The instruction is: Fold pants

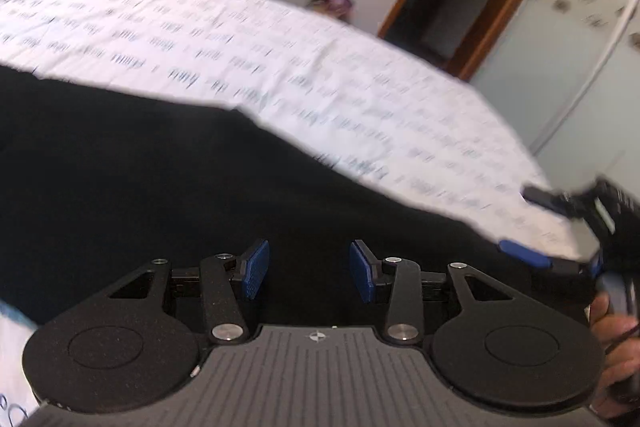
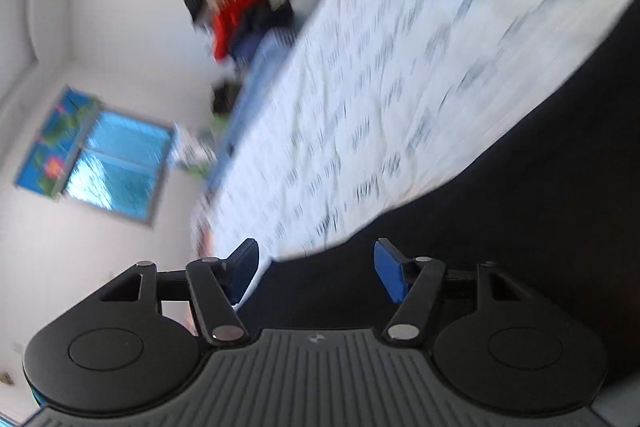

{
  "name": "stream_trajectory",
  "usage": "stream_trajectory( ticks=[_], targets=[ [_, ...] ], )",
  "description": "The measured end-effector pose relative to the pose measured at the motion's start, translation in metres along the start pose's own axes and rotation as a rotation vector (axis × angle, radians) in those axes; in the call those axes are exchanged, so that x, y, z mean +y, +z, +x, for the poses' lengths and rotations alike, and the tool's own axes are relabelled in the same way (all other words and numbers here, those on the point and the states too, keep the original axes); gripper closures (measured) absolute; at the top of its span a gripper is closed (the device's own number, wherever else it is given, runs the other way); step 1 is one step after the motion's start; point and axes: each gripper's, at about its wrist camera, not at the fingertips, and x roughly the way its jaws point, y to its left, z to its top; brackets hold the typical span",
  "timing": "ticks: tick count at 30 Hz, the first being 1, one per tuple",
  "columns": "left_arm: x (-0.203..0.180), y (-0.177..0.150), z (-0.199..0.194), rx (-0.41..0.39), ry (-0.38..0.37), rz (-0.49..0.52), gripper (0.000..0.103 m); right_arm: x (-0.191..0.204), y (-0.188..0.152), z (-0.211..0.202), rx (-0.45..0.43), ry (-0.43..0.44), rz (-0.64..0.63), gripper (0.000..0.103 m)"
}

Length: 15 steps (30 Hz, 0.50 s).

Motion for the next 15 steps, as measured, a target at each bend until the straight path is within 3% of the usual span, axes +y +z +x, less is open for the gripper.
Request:
stream_trajectory(
  ticks=[4,6,10,12,14,15],
  targets=[
    [0.005,-0.023,0.012,0.004,0.025,0.046,0.050,-0.009,0.004,0.043,0.054,-0.139,-0.028,0.044],
    [0.007,-0.033,0.013,-0.027,0.021,0.106,0.046,-0.020,0.005,0.043,0.041,-0.107,-0.023,0.046],
    [-0.004,-0.043,0.013,-0.050,0.054,0.201,0.045,-0.028,0.018,0.039,0.006,-0.167,0.008,0.072],
    [0.002,-0.031,0.002,-0.023,0.030,0.157,0.045,-0.023,0.020,0.030,-0.014,-0.207,0.069,0.069],
    [0.009,-0.018,-0.016,-0.094,-0.032,0.089,0.044,0.000,0.018,0.031,-0.009,-0.202,0.002,0.057],
    [0.009,-0.011,-0.024,-0.144,-0.036,0.094,0.037,0.011,0.015,0.037,0.018,-0.163,-0.025,0.046]
  ],
)
